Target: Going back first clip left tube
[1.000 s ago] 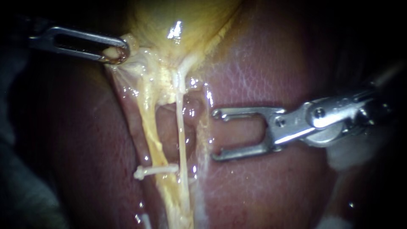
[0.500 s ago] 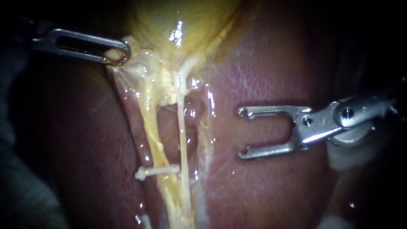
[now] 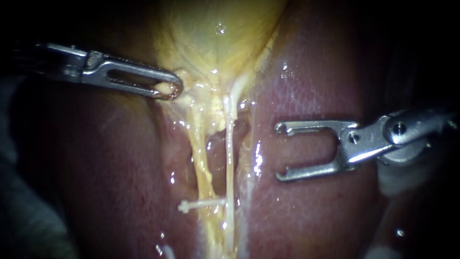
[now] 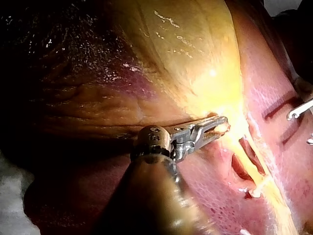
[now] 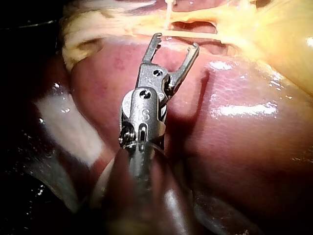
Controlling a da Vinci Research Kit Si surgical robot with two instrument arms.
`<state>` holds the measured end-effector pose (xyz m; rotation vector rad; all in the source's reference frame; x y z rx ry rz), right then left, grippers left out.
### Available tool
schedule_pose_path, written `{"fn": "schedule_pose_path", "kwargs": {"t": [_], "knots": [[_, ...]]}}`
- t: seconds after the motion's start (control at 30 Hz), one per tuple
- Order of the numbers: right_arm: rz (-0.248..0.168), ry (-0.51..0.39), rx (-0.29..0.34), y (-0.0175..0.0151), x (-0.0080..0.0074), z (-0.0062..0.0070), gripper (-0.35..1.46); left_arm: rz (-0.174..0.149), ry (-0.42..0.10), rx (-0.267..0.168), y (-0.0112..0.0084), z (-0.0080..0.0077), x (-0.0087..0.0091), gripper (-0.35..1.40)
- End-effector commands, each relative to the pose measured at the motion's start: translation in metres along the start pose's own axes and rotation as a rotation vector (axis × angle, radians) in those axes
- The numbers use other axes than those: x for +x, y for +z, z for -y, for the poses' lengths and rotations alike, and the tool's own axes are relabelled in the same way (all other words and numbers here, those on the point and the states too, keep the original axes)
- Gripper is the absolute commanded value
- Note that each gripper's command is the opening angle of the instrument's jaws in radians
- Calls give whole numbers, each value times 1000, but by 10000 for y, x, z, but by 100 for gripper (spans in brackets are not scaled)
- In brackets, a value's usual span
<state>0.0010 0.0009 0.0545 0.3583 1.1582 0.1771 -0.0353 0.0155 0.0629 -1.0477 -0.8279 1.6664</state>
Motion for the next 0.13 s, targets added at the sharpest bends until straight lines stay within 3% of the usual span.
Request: {"fn": "schedule_pose_path", "kwargs": {"t": [0.03,0.13], "knots": [[0,0,0,1,0,0,50,1,0,-2,-1,0,0,-35],[-1,0,8,2,-1,1,50,2,0,-4,-3,1,1,-35]]}}
